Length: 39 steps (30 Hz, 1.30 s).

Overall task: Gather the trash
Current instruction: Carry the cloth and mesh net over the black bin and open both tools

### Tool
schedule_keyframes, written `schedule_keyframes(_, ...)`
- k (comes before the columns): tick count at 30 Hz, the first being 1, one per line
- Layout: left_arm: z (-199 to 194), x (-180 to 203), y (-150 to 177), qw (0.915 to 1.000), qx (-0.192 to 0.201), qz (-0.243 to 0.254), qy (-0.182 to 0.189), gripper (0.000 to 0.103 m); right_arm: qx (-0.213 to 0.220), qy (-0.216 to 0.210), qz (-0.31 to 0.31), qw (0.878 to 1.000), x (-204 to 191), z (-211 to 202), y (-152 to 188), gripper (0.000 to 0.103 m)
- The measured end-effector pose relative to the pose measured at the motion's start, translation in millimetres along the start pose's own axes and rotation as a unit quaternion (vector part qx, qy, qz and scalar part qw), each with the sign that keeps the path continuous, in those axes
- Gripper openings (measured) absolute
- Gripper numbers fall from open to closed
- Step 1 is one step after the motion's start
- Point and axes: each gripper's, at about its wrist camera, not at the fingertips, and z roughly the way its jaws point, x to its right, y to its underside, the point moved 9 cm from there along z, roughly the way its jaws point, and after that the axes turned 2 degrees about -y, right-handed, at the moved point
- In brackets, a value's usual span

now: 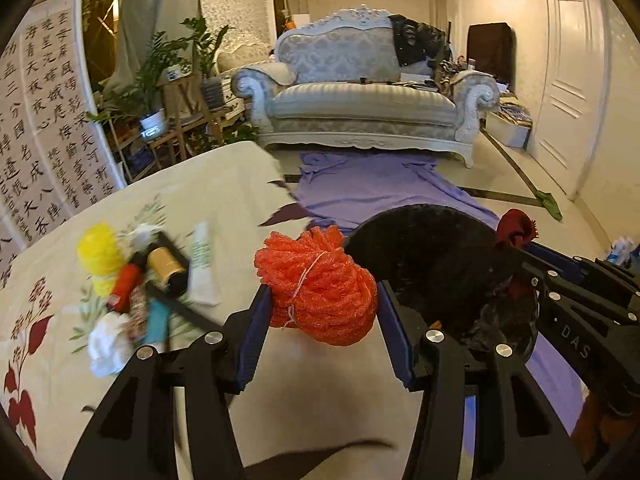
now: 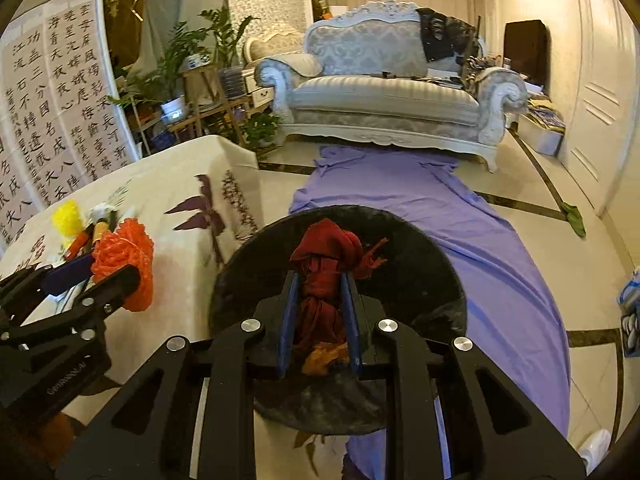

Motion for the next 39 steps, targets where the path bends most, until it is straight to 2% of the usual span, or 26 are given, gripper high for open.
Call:
schedule_keyframes(11, 38, 35, -10, 0.9995, -0.026, 0.015, 0.009, 0.053, -0.01, 0.006, 0.012, 1.0, 22, 21, -1, 0.023)
schedule_keyframes(13, 41, 36, -10, 0.9995, -0.027, 0.016, 0.006, 0.056, -0.011, 0.008, 0.016, 1.0, 25, 25, -1, 0.024)
schedule_keyframes(16, 43, 35, -9, 0.9994, -0.032, 0.016, 0.006, 0.061, -0.012, 0.014, 0.021, 1.0, 30, 28, -2, 0.034)
schedule_keyframes(20, 42, 33, -8, 0.9993, -0.035, 0.014, 0.006, 0.069, -0.009, 0.02, 0.023, 1.0, 32, 27, -2, 0.037)
schedule_keyframes(25, 36, 24, -5, 0.9993, -0.037, 0.003, 0.003, 0.074, -0.006, 0.025, 0.024, 0.999, 32, 23, -3, 0.044)
schedule_keyframes(33, 12, -7, 0, 0.9993, -0.029, -0.01, -0.021, 0.074, -0.004, 0.019, 0.021, 1.0, 17, 14, -1, 0.046)
schedule_keyframes(39, -6, -42, 5, 0.9983, -0.021, -0.026, -0.047, 0.074, -0.005, 0.0, 0.008, 1.0, -10, 10, 1, 0.047)
